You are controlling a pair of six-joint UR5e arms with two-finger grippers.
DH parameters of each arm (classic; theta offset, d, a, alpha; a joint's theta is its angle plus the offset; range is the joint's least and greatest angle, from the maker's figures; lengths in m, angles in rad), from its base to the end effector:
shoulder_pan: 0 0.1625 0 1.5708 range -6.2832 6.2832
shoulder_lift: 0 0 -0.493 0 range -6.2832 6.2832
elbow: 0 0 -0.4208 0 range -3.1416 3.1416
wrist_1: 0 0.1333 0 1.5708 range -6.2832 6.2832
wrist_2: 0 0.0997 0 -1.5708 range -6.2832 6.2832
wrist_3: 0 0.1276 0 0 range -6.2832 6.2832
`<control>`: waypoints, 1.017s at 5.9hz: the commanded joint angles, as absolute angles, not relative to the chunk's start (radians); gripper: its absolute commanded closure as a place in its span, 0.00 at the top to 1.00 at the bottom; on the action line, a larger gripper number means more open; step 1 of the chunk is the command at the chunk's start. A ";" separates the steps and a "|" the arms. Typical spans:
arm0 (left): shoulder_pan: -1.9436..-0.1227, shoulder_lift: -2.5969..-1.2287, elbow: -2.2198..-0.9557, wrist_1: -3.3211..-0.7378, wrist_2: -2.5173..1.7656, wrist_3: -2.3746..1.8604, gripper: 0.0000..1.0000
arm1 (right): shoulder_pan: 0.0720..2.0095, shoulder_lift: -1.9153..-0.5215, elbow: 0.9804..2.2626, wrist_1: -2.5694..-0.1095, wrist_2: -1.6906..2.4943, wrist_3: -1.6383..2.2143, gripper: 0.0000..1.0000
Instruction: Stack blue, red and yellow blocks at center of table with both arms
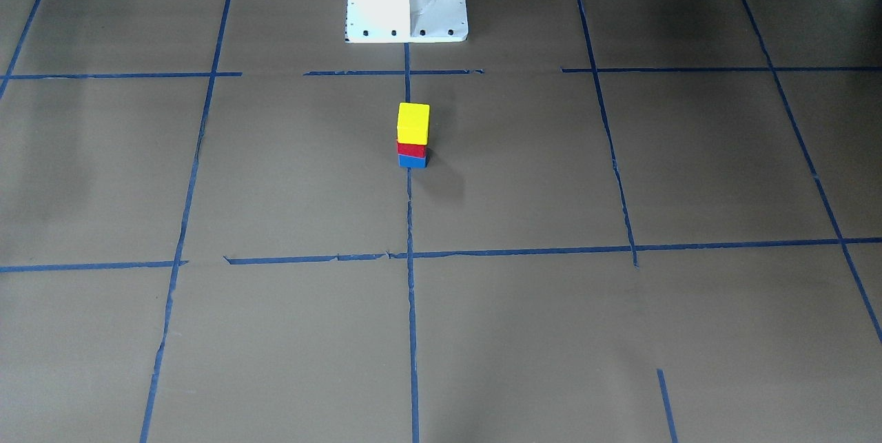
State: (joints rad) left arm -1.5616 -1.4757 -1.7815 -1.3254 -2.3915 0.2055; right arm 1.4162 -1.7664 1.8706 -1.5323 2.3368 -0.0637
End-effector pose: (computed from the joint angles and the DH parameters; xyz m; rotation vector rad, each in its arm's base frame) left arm -0.0357 -0.4591 0.7039 -0.0416 0.8283 0.1490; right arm -0.0226 -0.4362 0.6792 0.1011 -0.7723 -0.2618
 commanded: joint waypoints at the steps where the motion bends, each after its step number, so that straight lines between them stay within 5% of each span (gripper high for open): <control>1: -1.562 -1.476 -1.782 -1.325 -2.391 0.206 1.00 | 1.422 -1.770 1.873 -1.529 2.321 -0.049 1.00; 6: -1.562 -1.479 -1.789 -1.359 -2.390 0.199 1.00 | 1.422 -1.770 1.871 -1.526 2.342 0.048 1.00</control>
State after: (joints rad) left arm -1.5616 -1.4780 -1.7883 -1.3488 -2.3903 0.2018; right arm 1.4219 -1.7703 1.8736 -1.5264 2.3369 0.0469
